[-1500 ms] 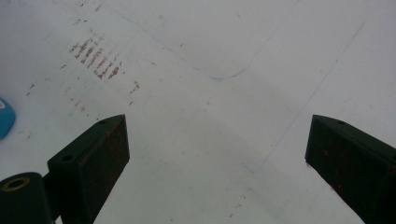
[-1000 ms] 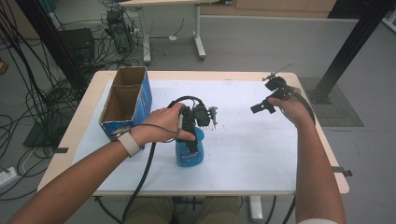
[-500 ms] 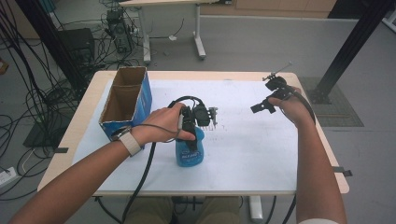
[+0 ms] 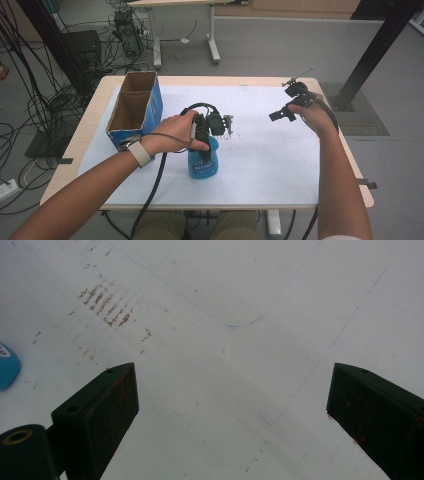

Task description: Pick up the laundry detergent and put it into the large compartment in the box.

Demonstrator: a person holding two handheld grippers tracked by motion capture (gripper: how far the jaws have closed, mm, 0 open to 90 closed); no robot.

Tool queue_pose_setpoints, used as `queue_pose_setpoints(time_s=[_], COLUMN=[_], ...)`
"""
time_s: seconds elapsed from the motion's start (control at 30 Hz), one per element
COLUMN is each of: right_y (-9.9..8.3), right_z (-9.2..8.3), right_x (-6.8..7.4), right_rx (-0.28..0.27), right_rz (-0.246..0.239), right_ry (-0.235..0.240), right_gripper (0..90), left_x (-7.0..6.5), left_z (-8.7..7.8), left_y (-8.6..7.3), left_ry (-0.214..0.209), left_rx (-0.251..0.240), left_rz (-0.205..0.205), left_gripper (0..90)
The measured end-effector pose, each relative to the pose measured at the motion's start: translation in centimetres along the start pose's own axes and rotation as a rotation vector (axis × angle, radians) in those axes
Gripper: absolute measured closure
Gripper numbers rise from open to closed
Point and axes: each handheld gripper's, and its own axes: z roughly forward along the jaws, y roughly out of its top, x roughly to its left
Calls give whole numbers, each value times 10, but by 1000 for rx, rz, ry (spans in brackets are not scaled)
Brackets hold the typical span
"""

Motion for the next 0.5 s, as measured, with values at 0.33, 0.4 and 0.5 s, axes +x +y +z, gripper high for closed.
queue_pose_setpoints(time_s=[0.33,0.4,0.5], right_y=[-1,0,0], right_z=[-2,-1,-1], right_x=[0,0,1], right_rx=[-2,0,0], right_rz=[2,2,2], right_ry=[-1,-1,0], right_gripper=[64,64,64], left_x=[1,1,1], left_z=[-1,-1,-1], left_y=[-1,-1,-2], left_ry=[-5,-4,-4], left_rx=[-6,-5,-9], left_rz=[3,3,1], left_gripper=[377,378,379])
